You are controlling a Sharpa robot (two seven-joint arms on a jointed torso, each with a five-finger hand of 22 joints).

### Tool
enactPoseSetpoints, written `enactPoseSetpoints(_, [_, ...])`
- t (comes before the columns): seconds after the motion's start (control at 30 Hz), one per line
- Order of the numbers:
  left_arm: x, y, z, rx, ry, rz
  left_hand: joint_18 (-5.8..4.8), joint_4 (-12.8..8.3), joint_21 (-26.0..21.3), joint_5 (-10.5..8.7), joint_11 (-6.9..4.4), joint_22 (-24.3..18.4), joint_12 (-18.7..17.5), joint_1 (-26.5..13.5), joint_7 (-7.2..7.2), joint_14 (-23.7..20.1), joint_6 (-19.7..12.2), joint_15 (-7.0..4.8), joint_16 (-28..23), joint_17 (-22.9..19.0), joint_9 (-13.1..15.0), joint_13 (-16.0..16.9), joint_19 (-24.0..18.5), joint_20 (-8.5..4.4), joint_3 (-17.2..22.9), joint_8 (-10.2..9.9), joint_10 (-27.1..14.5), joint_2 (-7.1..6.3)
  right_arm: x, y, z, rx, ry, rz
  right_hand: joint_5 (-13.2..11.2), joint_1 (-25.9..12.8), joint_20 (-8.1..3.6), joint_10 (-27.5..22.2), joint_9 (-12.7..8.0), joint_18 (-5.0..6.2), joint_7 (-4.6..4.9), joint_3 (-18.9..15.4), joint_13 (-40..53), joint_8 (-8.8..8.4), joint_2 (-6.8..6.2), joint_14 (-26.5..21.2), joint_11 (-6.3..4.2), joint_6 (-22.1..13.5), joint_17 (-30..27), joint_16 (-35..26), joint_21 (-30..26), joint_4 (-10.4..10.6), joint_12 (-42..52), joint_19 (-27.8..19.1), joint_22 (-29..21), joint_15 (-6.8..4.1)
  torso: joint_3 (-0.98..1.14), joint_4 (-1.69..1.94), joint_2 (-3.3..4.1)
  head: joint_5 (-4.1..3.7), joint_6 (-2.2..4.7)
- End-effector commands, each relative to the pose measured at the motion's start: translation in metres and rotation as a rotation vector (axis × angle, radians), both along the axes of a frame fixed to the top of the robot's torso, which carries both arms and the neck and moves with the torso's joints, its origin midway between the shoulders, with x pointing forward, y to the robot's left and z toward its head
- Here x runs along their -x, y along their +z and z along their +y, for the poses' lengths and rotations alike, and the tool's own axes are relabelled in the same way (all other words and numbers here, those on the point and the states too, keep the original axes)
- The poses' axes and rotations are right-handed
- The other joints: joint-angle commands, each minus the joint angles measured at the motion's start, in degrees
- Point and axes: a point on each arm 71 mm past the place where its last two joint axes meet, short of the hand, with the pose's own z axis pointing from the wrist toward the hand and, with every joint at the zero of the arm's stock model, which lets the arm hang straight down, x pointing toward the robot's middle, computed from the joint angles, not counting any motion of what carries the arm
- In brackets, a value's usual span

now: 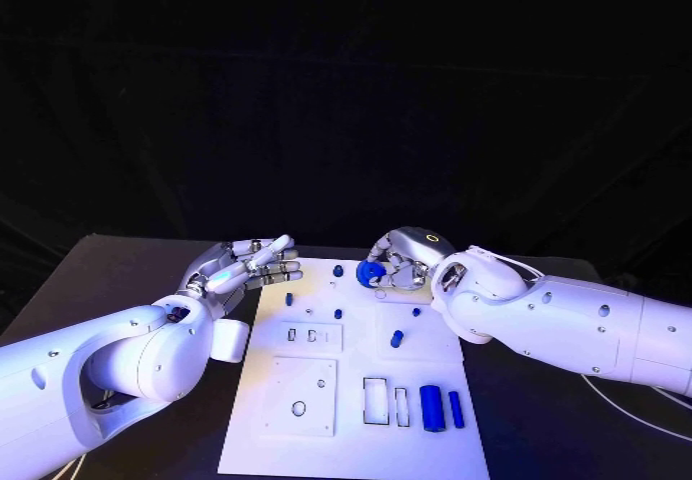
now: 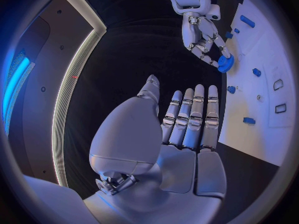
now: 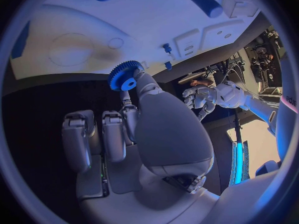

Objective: Assemble the parts on the task board

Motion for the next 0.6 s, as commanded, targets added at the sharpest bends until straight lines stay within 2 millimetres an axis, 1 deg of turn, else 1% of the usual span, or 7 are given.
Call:
enactPoseSetpoints(0.03, [0.000,0.002,-0.003,0.007,-0.021,-0.010,0.62,-0.2,-0.3,0.17,0.16,-0.1,-0.3,0.2,0.22,-0.1,0.0,0.39,-0.3,-0.1,0.0,0.0,0.1,0.08,-0.2,-0.2,0.1,0.39,0.001,0.003,0.015,0.031,0.029,-0.053,0.4,-0.2,-0.33,0.4,0.4,-0.61,-1.26,0.3,3.1,0.55,0.31,5.5,0.05,1.8,12.0,0.3,0.2,0.0,0.3,5.6,14.4,-0.40,-0.06,0.19,0.02,-0.15,0.05])
enactPoseSetpoints(0.1, [0.000,0.002,-0.004,0.007,-0.022,-0.009,0.62,-0.2,-0.3,0.17,0.16,-0.1,-0.3,0.2,0.22,-0.1,0.0,0.39,-0.3,-0.1,0.0,0.0,0.1,0.08,-0.2,-0.2,0.1,0.39,0.000,0.002,0.025,0.037,0.041,-0.053,0.4,-0.2,-0.35,0.4,0.4,-0.60,-1.26,0.4,3.0,0.53,0.33,5.5,0.04,1.8,12.0,0.3,0.2,0.0,0.3,5.6,14.4,-0.41,-0.03,0.19,0.06,-0.15,0.09])
enactPoseSetpoints(0.13, [0.000,0.001,-0.004,0.007,-0.023,-0.009,0.62,-0.2,-0.3,0.17,0.16,-0.1,-0.3,0.2,0.22,-0.1,0.0,0.39,-0.3,-0.1,0.0,0.0,0.1,0.08,-0.2,-0.2,0.1,0.39,-0.001,0.002,0.030,0.041,0.047,-0.052,0.4,-0.2,-0.35,0.3,0.4,-0.60,-1.26,0.4,3.0,0.52,0.33,5.5,0.04,1.8,12.0,0.3,0.2,0.0,0.3,5.6,14.4,-0.41,-0.06,0.25,0.05,-0.21,0.10])
enactPoseSetpoints(0.17, [0.000,0.001,-0.004,0.007,-0.023,-0.009,0.62,-0.2,-0.3,0.17,0.16,-0.1,-0.3,0.2,0.22,-0.1,0.0,0.39,-0.3,-0.1,0.0,0.0,0.1,0.08,-0.2,-0.2,0.1,0.39,-0.002,0.001,0.035,0.044,0.051,-0.051,0.4,-0.2,-0.35,0.3,0.4,-0.60,-1.26,0.4,3.0,0.52,0.33,5.5,0.04,1.8,12.0,0.3,0.2,0.0,0.3,5.6,14.4,-0.41,-0.03,0.22,0.06,-0.20,0.11])
enactPoseSetpoints(0.33, [0.000,0.001,-0.006,0.008,-0.026,-0.009,0.62,-0.2,-0.3,0.17,0.16,-0.1,-0.3,0.2,0.22,-0.1,0.0,0.39,-0.3,-0.1,0.0,0.0,0.1,0.08,-0.2,-0.2,0.1,0.39,-0.006,-0.005,0.052,0.060,0.068,-0.041,0.4,-0.4,-0.40,0.3,0.3,-0.59,-1.24,0.7,2.9,0.39,0.36,5.5,0.03,1.7,12.0,0.3,0.2,0.1,0.2,5.5,14.4,-0.44,-0.03,0.12,0.13,0.00,0.07])
enactPoseSetpoints(0.53, [0.000,0.001,-0.006,0.008,-0.027,-0.008,0.62,-0.2,-0.3,0.17,0.16,-0.1,-0.3,0.2,0.22,-0.1,0.0,0.39,-0.3,-0.1,0.0,0.0,0.1,0.08,-0.2,-0.2,0.1,0.39,-0.009,-0.013,0.063,0.078,0.075,-0.029,0.3,-0.5,-0.42,0.3,0.3,-0.59,-1.22,0.8,2.9,0.31,0.33,5.4,0.04,1.6,11.9,0.3,0.2,0.1,0.2,5.5,14.3,-0.45,0.01,0.16,0.12,0.13,-0.09])
enactPoseSetpoints(0.6, [0.000,0.001,-0.006,0.008,-0.026,-0.008,0.62,-0.2,-0.3,0.17,0.16,-0.1,-0.3,0.2,0.22,-0.1,0.0,0.39,-0.3,-0.1,0.0,0.0,0.1,0.08,-0.2,-0.2,0.1,0.39,-0.011,-0.015,0.065,0.084,0.074,-0.024,0.2,-0.7,-0.44,0.3,0.2,-0.58,-1.19,0.9,2.9,0.22,0.27,5.4,0.06,1.5,11.9,0.3,0.2,0.2,0.2,5.5,14.3,-0.45,0.04,0.07,0.11,0.29,-0.13])
